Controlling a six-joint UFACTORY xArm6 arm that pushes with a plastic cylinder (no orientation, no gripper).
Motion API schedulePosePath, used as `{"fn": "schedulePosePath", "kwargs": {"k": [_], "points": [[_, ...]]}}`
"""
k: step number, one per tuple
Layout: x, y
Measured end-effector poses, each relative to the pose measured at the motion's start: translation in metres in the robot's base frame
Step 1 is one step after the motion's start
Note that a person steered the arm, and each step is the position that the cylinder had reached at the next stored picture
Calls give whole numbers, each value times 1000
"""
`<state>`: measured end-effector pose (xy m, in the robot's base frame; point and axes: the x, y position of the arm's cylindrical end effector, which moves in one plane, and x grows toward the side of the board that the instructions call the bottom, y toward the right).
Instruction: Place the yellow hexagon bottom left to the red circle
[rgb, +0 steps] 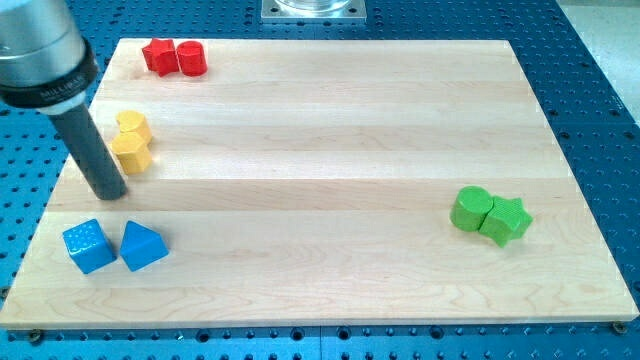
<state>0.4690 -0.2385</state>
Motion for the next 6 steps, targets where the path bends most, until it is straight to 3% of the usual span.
{"fn": "schedulePosePath", "kwargs": {"k": [1,3,4,6], "points": [[-19,31],[-85,31],[-72,31],[-114,30]]}}
